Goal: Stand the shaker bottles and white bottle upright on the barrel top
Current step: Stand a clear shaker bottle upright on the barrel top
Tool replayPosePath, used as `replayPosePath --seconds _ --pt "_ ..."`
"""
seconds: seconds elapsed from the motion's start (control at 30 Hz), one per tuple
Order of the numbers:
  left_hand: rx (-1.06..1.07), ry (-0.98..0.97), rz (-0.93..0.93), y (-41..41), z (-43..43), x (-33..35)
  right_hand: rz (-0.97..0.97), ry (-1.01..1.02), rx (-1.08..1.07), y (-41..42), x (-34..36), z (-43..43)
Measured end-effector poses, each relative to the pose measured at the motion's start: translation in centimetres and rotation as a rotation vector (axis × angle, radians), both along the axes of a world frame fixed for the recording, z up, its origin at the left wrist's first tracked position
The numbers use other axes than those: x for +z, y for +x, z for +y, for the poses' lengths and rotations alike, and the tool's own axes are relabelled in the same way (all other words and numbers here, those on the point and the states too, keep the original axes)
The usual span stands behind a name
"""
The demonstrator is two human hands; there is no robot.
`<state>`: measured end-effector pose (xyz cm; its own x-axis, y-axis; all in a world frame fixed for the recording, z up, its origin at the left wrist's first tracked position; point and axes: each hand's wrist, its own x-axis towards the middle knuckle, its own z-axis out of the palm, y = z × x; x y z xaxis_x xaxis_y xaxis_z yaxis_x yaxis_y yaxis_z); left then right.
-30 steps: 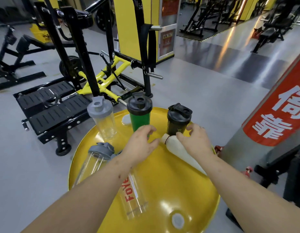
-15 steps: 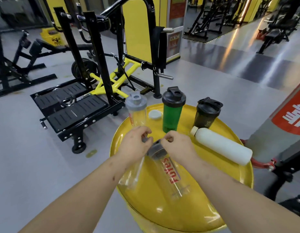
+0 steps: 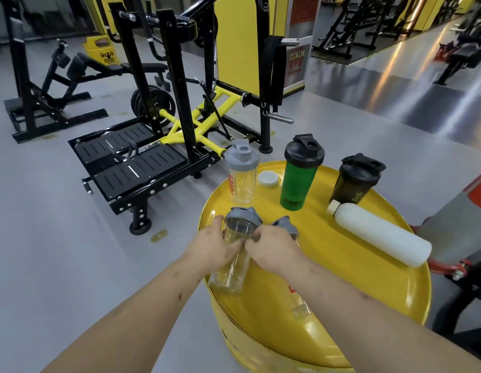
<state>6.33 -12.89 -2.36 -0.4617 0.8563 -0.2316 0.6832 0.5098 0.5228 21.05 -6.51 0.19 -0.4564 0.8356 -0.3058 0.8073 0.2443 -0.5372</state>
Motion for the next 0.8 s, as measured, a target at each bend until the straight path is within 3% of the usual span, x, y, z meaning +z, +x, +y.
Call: replayPosePath --seconds 0.43,0.6,0.8 --pt "0.065 0.02 -0.112 0.5 0.2 -0.2 -0.001 -0.13 -0.051 0.6 0.8 1.0" --pt "0.091 0.133 -0.164 0.3 -0.1 0.4 0.096 -0.265 -0.121 0.1 0.2 1.2" --pt "0.065 0.259 -0.223 0.3 -0.2 1.4 0.234 -0.192 -0.178 -0.1 0.4 1.6"
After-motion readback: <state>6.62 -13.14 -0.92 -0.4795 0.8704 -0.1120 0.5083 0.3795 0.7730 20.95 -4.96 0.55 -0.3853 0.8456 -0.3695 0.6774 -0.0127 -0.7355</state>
